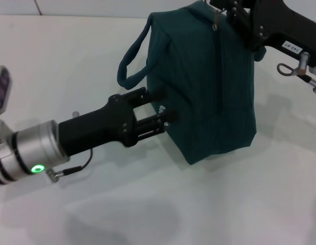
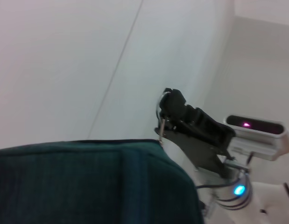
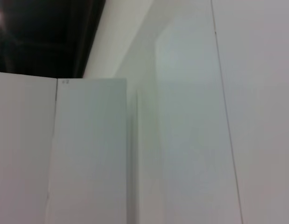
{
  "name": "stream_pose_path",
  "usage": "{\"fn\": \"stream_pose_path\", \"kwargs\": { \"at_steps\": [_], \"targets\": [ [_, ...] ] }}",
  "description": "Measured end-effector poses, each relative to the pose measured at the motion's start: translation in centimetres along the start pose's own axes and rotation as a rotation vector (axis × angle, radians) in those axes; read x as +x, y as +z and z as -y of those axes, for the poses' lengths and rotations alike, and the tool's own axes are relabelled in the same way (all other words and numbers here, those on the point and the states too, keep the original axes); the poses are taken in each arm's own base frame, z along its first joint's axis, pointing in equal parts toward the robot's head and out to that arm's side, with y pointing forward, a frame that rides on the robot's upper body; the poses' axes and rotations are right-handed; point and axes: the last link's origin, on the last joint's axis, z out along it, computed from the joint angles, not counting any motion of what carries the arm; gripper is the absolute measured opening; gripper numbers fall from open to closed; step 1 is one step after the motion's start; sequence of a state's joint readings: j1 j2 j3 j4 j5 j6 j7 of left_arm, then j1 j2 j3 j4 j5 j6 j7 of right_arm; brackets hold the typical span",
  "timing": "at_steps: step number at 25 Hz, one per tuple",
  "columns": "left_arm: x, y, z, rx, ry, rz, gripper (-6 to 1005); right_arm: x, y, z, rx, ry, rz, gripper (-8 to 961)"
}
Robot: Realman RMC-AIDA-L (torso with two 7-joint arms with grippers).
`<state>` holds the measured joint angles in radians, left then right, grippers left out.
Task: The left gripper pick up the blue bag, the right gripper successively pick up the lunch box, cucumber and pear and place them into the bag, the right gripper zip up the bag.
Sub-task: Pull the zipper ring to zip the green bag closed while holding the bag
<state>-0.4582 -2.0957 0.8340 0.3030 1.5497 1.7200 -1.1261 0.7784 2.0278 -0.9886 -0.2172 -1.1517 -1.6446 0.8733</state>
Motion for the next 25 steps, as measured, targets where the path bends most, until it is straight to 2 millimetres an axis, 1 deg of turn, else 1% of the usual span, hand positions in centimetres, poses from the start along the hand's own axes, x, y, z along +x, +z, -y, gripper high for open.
{"fn": "stream_pose_path", "kwargs": {
  "at_steps": [4,10,17,25],
  "targets": [
    [-0.1,1.2,0.9,0.032,-0.006,0.017,622,0.1,0.2,0.2,0.010,-0.006,-0.008,27],
    [0.2,2.4,1.6,0.051,-0.035,0.016,617,0.3,0.9,0.4,0.005,-0.024,-0.032,29],
    [0.5,2.8,2.3,0.080,-0.068,0.006,611,0.5,1.5,0.3,-0.014,-0.034,-0.047,31],
    [0.7,3.1,3.3,0.137,-0.096,0.009,605,0.8,1.1,0.0,-0.011,-0.021,-0.049,34]
  ]
}}
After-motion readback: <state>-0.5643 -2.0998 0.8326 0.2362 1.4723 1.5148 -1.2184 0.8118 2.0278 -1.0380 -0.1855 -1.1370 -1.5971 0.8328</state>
